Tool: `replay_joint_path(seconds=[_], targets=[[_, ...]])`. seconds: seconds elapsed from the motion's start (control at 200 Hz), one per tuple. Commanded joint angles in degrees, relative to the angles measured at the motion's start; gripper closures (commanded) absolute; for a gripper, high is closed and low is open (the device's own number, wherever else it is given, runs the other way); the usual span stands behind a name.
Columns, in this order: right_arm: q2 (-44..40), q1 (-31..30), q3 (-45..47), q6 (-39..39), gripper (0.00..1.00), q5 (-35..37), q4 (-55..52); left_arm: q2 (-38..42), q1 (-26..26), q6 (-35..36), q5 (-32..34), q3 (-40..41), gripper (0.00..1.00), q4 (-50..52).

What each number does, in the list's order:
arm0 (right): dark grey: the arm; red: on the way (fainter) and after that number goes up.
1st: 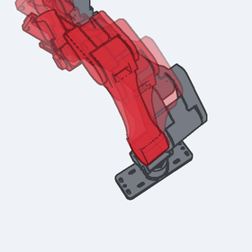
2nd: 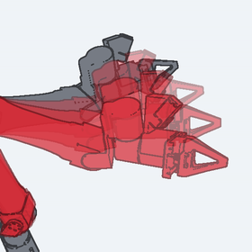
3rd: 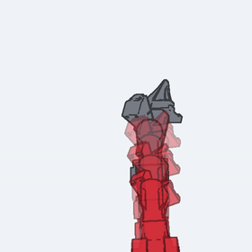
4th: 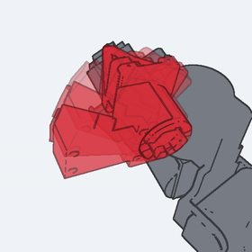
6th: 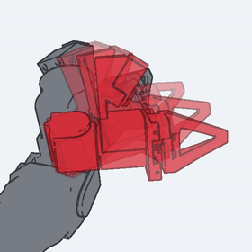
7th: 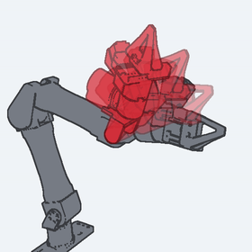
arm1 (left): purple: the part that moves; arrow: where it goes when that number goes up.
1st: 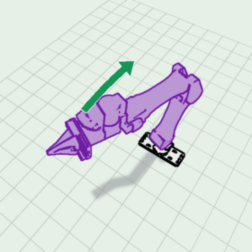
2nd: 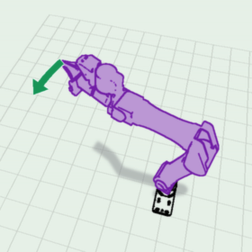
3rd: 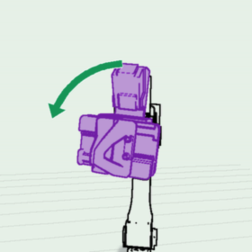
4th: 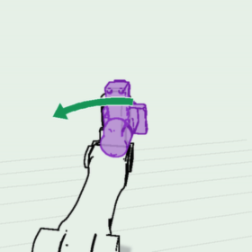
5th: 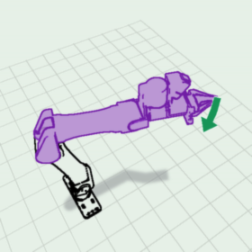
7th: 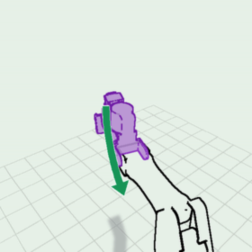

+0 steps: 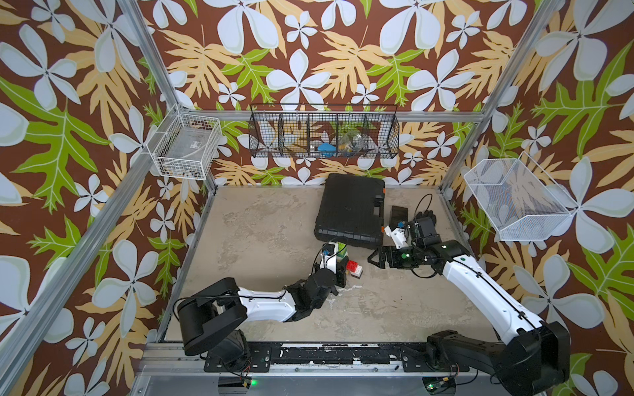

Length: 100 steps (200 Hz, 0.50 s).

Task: Assemble a giraffe with lego
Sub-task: Adjust the lego brick at the center of the board.

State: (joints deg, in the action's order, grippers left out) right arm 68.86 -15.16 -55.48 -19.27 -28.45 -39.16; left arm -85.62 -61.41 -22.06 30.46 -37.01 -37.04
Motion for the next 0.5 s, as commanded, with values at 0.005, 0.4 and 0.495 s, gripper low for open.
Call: replay_joint_path(seconds=[0.005,0.4,0.495], targets=[[-1.7,0.1,-1.0,0.1,0.02,1.4,-0.4,4.9,0.1,1.9,-5.8,-6.0,0.82,23.5],[-5.1,3.6,-3.5,-4.4,0.01,1.8,6.5,1.6,1.5,2.7,-10.8,-42.9,0.85,92.5],[-5.6,6.2,-2.9,-6.0,0.01,-0.8,8.7,0.7,4.0,3.5,-13.1,-45.0,0.85,98.6]])
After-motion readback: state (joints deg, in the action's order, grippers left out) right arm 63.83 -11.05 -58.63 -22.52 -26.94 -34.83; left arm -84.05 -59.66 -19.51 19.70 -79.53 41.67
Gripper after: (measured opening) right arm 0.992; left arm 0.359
